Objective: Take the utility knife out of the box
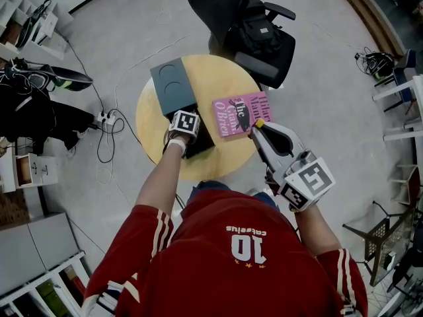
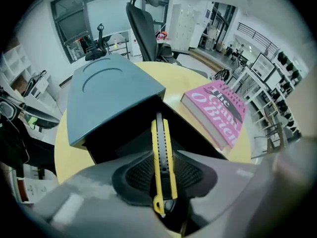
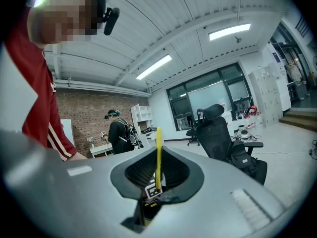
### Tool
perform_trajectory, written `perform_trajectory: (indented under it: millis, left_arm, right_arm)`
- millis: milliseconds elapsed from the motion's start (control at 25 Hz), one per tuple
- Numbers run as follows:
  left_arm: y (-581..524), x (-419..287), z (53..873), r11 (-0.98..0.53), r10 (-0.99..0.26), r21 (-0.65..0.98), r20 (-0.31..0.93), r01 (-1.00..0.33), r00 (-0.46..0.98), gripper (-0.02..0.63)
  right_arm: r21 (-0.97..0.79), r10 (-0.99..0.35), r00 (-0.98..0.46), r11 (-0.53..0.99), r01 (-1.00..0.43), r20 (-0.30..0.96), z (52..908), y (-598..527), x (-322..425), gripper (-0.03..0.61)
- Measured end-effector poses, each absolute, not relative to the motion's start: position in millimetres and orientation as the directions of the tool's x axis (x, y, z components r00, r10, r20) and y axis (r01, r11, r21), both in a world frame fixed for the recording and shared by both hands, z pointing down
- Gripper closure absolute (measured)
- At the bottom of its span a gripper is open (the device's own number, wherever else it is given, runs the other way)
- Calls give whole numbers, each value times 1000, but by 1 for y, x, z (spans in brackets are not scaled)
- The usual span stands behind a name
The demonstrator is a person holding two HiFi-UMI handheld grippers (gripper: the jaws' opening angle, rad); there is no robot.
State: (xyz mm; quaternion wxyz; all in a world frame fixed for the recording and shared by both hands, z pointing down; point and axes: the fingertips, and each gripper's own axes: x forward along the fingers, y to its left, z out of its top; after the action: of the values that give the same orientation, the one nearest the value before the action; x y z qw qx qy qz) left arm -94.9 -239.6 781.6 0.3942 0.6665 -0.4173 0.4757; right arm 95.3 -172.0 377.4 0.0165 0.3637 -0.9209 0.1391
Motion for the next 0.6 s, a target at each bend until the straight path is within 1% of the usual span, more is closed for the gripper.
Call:
perform_trajectory:
  millis: [440, 600]
  left_arm:
    - [-228, -86, 744, -375, -288, 128, 925, -918, 246, 485]
    - [-236, -90, 717, -386, -402, 78, 883, -919, 243, 485]
  right_arm:
    - [-237, -643, -759, 725, -646, 102, 369, -163, 90, 557]
    - [-227, -630, -772, 742, -630, 84, 364, -159, 87, 557]
